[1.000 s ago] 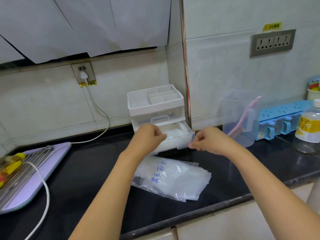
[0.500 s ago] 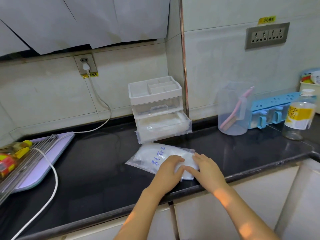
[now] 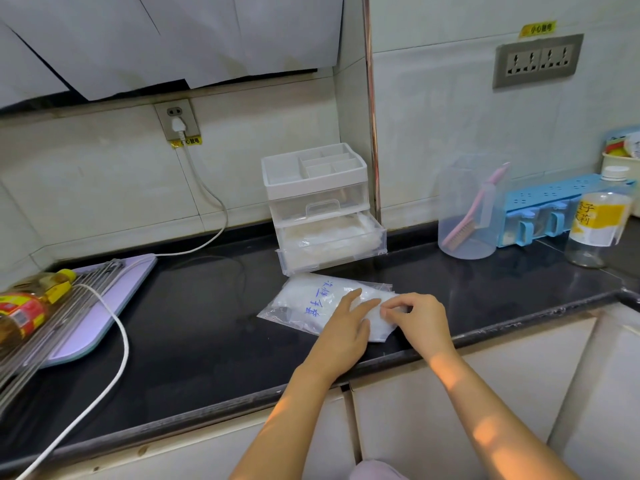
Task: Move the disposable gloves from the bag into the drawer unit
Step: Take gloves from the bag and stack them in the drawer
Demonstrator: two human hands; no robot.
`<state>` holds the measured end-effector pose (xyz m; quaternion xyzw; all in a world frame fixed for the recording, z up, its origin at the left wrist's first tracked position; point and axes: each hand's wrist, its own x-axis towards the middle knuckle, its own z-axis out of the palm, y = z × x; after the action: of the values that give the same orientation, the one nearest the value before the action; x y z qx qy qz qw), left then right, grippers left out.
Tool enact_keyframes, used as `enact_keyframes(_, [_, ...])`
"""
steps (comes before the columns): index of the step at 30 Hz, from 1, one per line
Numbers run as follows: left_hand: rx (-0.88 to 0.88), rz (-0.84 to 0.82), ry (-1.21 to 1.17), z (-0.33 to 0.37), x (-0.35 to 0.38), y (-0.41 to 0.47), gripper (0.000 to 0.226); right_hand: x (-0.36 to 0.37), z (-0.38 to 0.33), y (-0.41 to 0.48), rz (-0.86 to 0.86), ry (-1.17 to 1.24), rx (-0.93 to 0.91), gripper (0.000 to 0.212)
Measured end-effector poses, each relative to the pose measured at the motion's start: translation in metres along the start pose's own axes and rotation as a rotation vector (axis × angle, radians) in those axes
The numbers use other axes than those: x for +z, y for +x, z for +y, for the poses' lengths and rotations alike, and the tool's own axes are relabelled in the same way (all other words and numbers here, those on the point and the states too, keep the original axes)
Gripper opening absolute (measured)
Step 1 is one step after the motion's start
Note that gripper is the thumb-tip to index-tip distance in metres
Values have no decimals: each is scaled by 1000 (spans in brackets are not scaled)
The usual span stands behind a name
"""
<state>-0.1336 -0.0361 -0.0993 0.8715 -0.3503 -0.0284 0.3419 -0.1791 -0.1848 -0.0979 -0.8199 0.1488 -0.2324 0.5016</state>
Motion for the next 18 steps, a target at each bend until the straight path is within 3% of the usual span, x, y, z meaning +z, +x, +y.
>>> enact_keyframes(11, [-52,20,58,-2,3,1,44,-15,-21,0,17,2,-25,6])
enact_keyframes(18, [-60,27,84,-3,4,3,43,-53,-27,2,209,153,-28,8])
